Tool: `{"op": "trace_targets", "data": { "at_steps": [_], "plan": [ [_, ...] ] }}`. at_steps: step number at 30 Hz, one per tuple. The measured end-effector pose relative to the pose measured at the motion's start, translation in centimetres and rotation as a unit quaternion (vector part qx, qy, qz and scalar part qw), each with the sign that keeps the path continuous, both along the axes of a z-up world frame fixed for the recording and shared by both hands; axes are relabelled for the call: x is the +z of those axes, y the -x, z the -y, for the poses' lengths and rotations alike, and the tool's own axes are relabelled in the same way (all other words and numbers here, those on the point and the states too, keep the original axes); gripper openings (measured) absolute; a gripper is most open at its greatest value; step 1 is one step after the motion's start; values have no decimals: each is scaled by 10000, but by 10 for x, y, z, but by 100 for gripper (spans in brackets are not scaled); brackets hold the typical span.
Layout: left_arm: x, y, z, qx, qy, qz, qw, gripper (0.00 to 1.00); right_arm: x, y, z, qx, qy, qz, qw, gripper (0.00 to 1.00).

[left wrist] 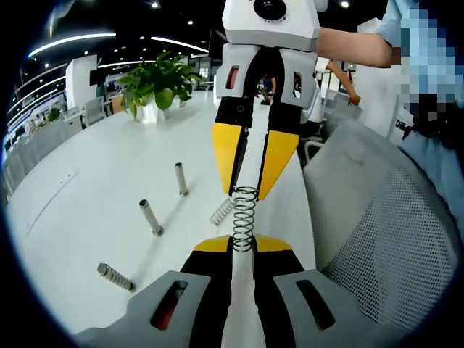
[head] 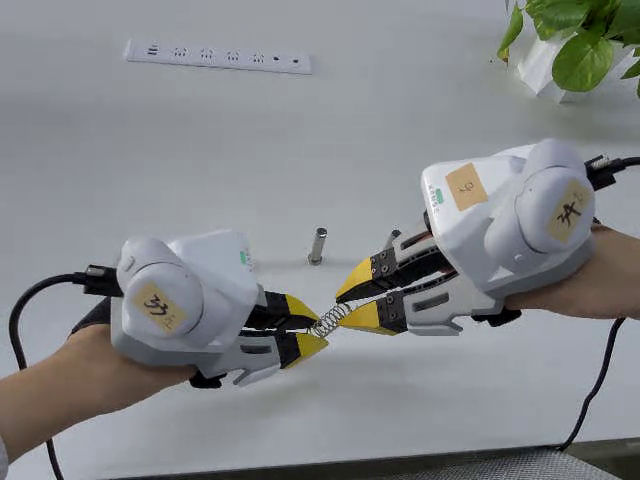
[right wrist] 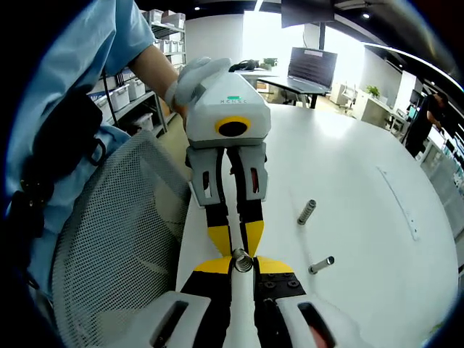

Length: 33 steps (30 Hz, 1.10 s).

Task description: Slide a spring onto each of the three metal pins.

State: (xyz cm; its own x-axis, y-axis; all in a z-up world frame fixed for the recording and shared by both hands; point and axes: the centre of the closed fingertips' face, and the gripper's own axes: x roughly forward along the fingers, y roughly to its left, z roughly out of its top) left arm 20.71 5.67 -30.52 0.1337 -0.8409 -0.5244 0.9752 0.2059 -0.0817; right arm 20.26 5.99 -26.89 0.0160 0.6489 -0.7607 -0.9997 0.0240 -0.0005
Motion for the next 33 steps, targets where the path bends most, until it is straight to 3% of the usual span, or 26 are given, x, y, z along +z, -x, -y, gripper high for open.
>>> {"op": "trace_targets", "data": {
  "at_steps": [5, 9, 10, 21, 33],
  "plan": [
    [0, 1, 1, 56, 81, -88, 9999, 7, 0, 1, 0, 7, 8, 1, 10000, 7],
    [0, 2, 1, 92, 101, -110, 9998, 7, 0, 1, 1, -80, 45, -39, 10000, 28],
    [0, 3, 1, 96, 104, -114, 9998, 7, -2, 2, 2, -39, 83, -16, 10000, 28],
    [0, 2, -2, 178, 72, -76, 9998, 7, -18, 6, 2, 195, 490, -178, 9985, 25],
    [0, 4, -4, 222, 36, -50, 9997, 7, -21, 6, -13, 598, 710, -320, 9952, 17]
  ]
}}
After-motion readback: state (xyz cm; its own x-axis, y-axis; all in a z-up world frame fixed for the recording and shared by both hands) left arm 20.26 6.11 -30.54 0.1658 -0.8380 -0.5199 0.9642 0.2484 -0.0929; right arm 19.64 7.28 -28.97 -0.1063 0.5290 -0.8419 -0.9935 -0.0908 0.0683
